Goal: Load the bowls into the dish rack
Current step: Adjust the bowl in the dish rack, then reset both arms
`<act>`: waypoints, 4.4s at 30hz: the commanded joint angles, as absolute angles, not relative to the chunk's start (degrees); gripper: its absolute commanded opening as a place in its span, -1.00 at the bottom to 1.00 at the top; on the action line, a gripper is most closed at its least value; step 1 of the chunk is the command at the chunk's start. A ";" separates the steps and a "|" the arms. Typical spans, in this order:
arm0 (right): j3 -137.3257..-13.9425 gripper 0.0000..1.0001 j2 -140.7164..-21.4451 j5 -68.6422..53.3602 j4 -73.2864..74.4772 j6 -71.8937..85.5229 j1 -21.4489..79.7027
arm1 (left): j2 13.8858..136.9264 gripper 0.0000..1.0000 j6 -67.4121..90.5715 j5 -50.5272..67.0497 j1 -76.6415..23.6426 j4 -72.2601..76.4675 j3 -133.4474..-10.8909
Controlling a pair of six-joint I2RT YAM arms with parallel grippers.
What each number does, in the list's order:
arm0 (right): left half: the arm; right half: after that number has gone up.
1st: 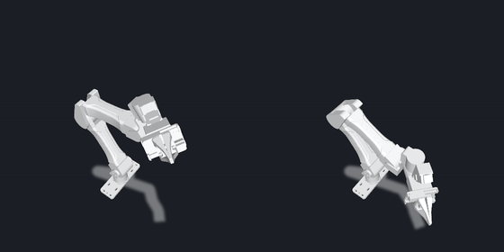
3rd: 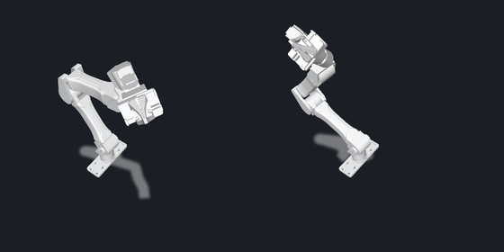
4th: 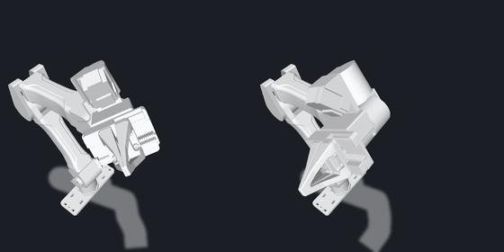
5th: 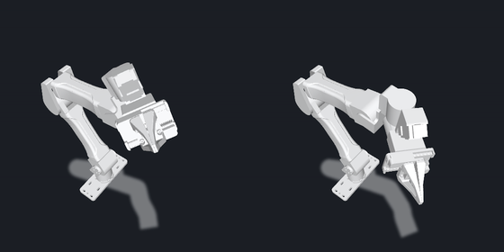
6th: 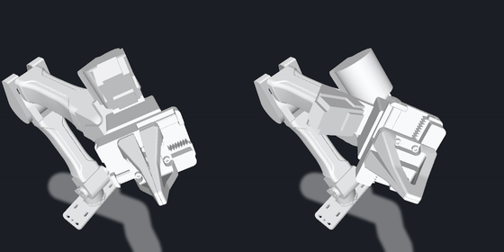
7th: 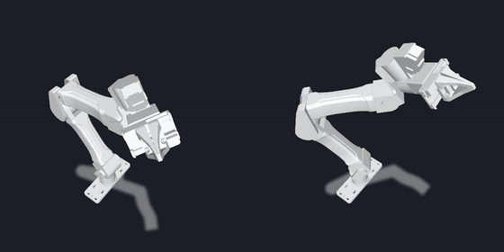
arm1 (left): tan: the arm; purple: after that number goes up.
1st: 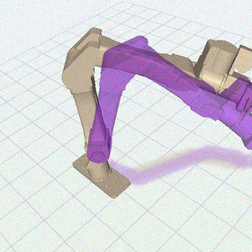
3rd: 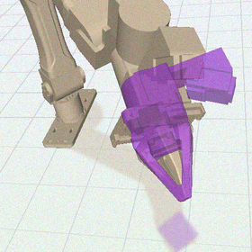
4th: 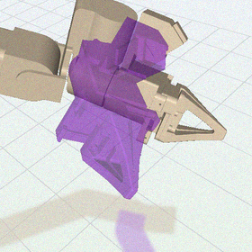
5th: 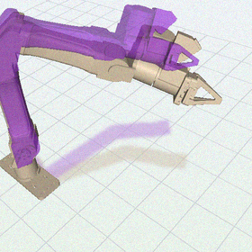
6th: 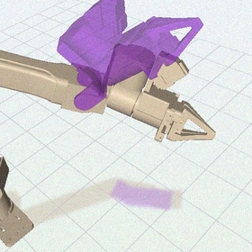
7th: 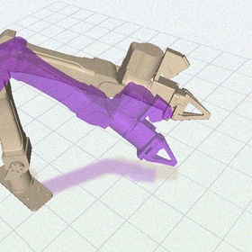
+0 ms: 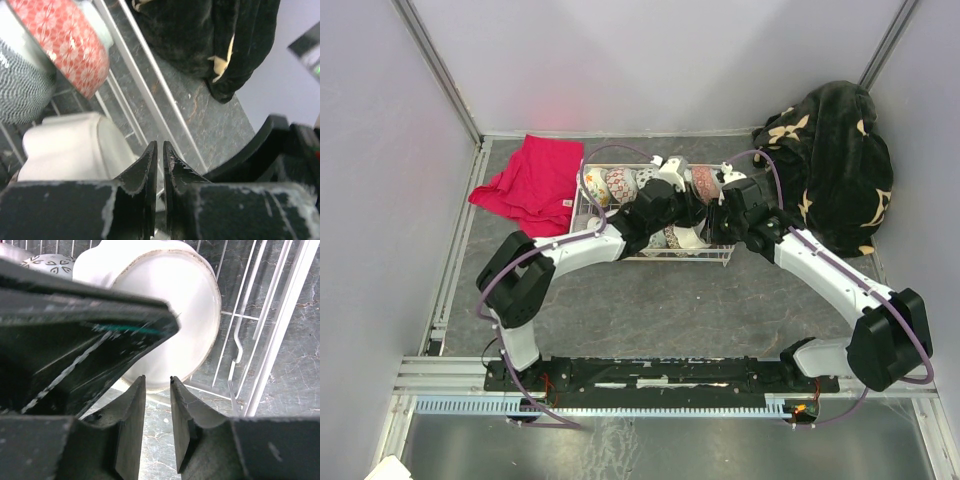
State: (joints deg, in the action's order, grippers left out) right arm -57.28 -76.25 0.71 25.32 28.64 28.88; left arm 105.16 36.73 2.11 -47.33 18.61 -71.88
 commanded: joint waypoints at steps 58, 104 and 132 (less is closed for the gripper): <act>-12.79 0.99 -59.15 50.32 -38.14 9.49 16.23 | 20.99 0.99 9.44 -56.84 -47.15 25.10 -4.89; -19.77 0.99 -86.76 27.23 -52.47 3.91 8.00 | 71.01 0.99 -1.15 -33.96 -15.02 58.14 -14.63; -19.69 0.99 -86.82 27.15 -52.47 3.97 7.91 | 86.78 0.98 -2.53 -17.17 -7.95 77.68 -8.26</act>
